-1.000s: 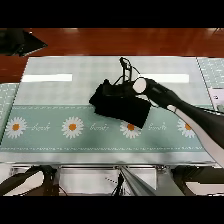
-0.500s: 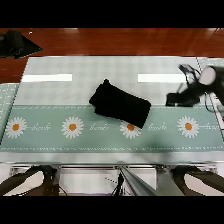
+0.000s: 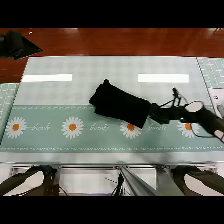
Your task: Fold the shirts.
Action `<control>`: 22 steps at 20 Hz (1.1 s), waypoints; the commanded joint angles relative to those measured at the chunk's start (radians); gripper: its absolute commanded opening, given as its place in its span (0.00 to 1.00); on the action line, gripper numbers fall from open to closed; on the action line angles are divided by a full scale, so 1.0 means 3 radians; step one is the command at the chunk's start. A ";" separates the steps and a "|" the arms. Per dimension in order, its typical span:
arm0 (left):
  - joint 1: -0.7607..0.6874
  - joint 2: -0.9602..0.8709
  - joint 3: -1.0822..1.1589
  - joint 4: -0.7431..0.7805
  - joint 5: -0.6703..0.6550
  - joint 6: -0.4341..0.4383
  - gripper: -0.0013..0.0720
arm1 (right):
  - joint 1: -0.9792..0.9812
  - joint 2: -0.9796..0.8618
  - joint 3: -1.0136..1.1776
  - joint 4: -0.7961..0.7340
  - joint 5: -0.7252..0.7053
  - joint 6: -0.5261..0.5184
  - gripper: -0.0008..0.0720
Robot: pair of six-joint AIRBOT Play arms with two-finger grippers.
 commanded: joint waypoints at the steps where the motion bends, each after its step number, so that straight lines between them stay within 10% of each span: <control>1: 0.0003 0.0000 -0.0001 0.0001 0.0004 0.0000 0.05 | 0.0554 -0.0224 -0.0103 0.0759 -0.0872 -0.0057 0.54; 2: 0.0003 0.0000 -0.0001 0.0003 0.0004 0.0000 0.05 | 0.0598 -0.0220 -0.0075 0.0764 -0.0927 -0.0088 0.18; 3: 0.0003 -0.0001 -0.0001 0.0003 0.0005 0.0000 0.05 | 0.0576 -0.0174 -0.0023 0.0715 -0.0903 -0.0163 0.05; 6: 0.0003 -0.0033 -0.0001 0.0003 0.0005 0.0001 0.05 | 0.0240 0.0319 0.0239 0.0192 -0.0548 -0.0332 0.05; 13: -0.0275 -0.0390 -0.0001 0.0001 0.0019 0.0004 0.05 | -0.1734 0.1517 0.1369 -0.1629 0.1837 0.0586 0.05; 22: -0.0675 -0.0849 -0.0001 0.0001 0.0197 0.0275 0.05 | -0.3484 0.1812 0.1678 -0.3183 0.3493 0.0476 0.05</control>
